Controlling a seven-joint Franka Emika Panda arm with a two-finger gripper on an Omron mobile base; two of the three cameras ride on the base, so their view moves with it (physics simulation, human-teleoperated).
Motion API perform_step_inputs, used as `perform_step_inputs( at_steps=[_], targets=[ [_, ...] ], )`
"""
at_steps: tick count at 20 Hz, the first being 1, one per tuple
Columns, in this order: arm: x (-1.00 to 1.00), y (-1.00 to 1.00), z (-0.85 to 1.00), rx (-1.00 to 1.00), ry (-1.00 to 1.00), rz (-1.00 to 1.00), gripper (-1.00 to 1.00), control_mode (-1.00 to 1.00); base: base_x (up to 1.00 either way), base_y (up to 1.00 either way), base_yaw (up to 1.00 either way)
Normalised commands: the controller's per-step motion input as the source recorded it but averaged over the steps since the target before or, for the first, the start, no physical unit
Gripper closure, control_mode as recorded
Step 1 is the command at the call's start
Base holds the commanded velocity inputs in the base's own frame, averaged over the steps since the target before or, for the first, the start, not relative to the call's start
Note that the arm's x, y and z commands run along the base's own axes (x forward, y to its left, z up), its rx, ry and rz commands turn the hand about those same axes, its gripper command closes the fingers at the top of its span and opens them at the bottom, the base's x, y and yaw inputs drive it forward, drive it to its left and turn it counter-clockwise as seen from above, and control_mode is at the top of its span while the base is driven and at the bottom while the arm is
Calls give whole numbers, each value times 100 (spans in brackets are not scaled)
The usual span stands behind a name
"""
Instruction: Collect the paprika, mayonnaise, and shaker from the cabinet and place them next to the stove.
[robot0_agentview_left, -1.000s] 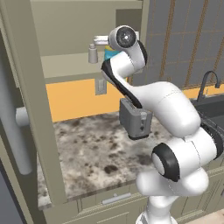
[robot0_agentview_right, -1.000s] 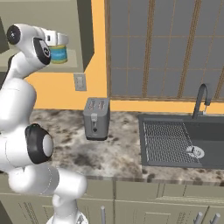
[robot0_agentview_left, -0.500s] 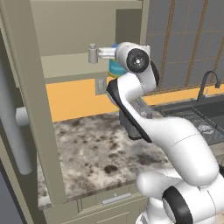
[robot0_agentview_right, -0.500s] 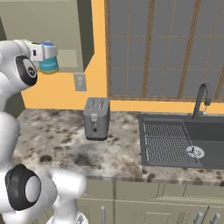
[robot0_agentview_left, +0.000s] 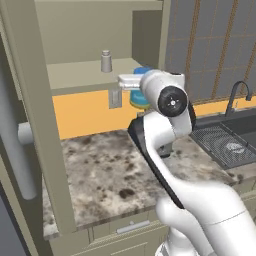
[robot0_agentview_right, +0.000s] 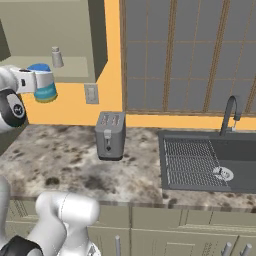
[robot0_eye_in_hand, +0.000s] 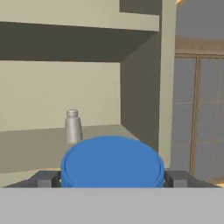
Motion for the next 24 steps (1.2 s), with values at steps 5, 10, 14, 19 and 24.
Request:
perform_step_inputs(
  at_steps=[5,10,14,19,24],
  targets=[
    [-83,-17,-41,2,-2,-5,100,-100,0,0,0],
    [0,0,0,0,0,0,100,100,-79,-79,-14],
    [0,0,0,0,0,0,100,100,-54,-100,-13],
    [0,0,0,0,0,0,100,100,-4,-100,-7],
    [0,0,0,0,0,0,100,100,3,-100,-4]
  ],
)
